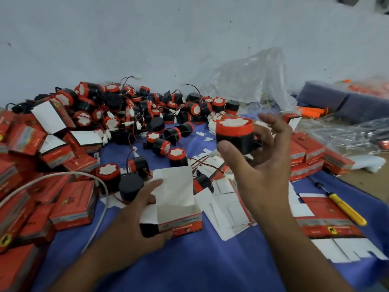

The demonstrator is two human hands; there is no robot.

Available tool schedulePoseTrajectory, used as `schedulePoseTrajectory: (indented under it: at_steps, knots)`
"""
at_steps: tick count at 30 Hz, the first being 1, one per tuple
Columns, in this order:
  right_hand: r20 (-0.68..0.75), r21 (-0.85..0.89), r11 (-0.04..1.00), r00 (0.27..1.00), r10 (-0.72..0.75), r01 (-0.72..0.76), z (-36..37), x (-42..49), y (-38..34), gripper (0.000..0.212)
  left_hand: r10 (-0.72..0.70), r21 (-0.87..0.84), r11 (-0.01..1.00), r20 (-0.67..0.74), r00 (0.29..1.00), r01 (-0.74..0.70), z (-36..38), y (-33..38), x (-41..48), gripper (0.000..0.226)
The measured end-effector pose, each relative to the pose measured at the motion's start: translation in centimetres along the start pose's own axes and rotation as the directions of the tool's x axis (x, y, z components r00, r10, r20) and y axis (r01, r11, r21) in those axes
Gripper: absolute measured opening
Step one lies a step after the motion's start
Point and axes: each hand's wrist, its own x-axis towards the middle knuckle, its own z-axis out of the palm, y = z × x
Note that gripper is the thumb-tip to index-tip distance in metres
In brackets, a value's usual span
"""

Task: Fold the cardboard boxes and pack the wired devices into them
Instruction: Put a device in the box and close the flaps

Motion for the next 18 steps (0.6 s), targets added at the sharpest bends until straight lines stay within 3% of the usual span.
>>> schedulePoseTrajectory:
  at_steps: [2, 4, 6, 9, 11, 14, 18]
  knots:
    - [0.158, -0.151, 0.951, 0.956, -0.246, 0.270, 1.3, -0.7, -0.3, 0.060, 0.010, -0.004, 1.000, -0.016, 1.000, -0.010, 0.1, -0.1, 0.0, 0.103]
    - [0.347, -0.251, 0.844, 0.858, -0.379, 0.475, 2.5, -1.9, 0.5, 0.054, 0.024, -0.011, 1.000, -0.021, 0.999, -0.024, 0.2, 0.0, 0.1, 0.099]
    - [0.476, -0.252, 0.854, 0.827, -0.300, 0.455, 3.4, -3.1, 1.9, 0.043, 0.065, -0.038, 0.997, -0.033, 0.997, -0.066, 0.5, 0.0, 0.3, 0.095]
    - [0.611, -0.386, 0.870, 0.792, -0.009, 0.308, 3.7, -4.6, 3.9, 0.040, 0.076, -0.109, 0.991, -0.044, 0.996, -0.080, 0.9, 0.0, 0.5, 0.093]
    - [0.573, -0.471, 0.835, 0.818, 0.044, 0.285, 3.9, -5.2, 4.6, 0.043, 0.060, -0.112, 0.992, -0.031, 0.998, -0.063, 0.8, -0.2, 0.5, 0.095]
    - [0.419, -0.637, 0.696, 0.907, -0.048, 0.331, 4.3, -5.3, 4.6, 0.048, 0.060, -0.052, 0.997, -0.028, 0.998, -0.061, 0.4, -0.2, 0.4, 0.090]
    - [0.478, -0.728, 0.630, 0.859, 0.185, 0.270, 4.4, -5.0, 4.4, 0.054, 0.124, -0.024, 0.992, -0.026, 0.992, -0.125, 0.6, 0.5, 0.4, 0.078]
